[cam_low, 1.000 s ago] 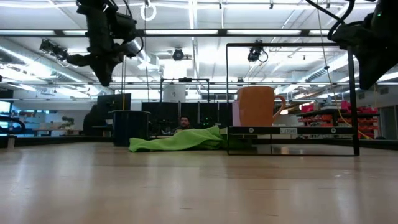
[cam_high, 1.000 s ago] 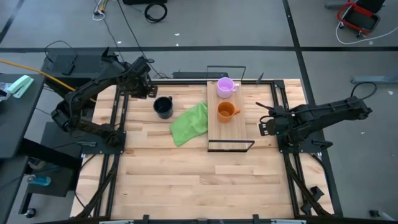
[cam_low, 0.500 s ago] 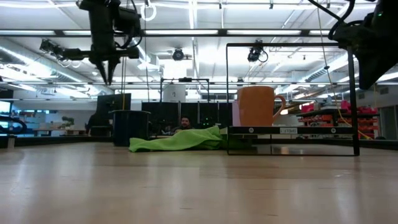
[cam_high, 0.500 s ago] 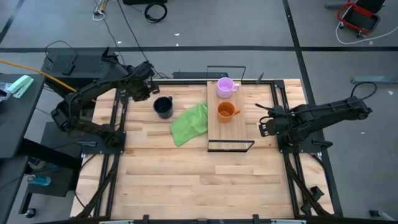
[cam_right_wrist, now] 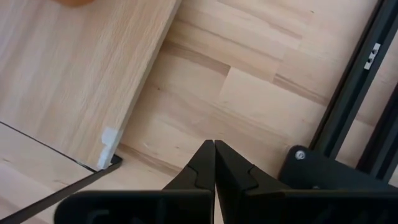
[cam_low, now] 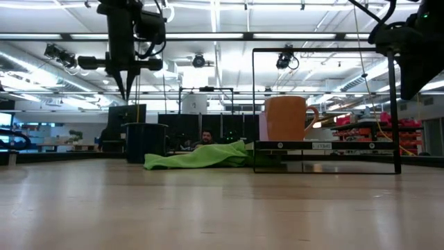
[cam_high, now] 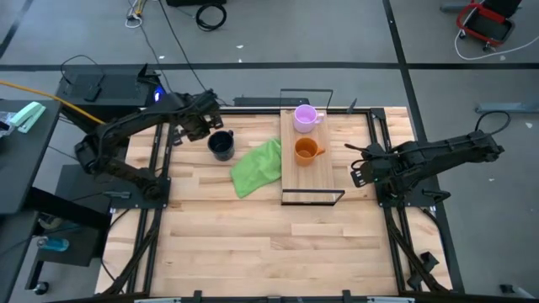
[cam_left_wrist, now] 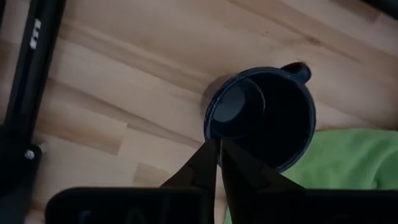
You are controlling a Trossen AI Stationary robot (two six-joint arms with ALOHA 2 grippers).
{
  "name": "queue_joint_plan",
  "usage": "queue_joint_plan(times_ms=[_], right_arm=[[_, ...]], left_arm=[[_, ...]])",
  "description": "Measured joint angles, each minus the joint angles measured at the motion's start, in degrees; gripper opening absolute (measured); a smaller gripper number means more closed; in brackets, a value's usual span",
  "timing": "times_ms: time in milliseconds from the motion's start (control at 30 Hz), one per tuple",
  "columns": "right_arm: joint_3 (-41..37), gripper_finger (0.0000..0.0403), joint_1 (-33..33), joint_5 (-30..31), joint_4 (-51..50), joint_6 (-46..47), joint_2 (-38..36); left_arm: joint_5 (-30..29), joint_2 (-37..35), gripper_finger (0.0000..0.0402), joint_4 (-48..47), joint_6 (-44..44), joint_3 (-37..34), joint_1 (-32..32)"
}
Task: Stack small to large cups/mugs on shelf
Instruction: Put the blue mug on the shelf
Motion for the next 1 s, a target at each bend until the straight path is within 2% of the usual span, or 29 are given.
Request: queue_joint_plan(times_ms=[233, 600, 1000], right_arm=[[0.0, 0.0008, 0.01, 0.64, 0.03, -0.71, 0.02], [0.0, 0.0008, -0.01, 1.44, 0.58, -1.69, 0.02], [-0.02, 0.0008, -0.01, 1.46, 1.21, -1.76, 0.02]], left_arm=[[5.08, 2.01, 0.0041, -0.16, -2.68, 0.0, -0.03], [5.4, 3.32, 0.0063, -1.66, -5.71, 0.02, -0.87], [8.02, 8.87, 0.01, 0.41, -4.27, 0.04, -0.47]])
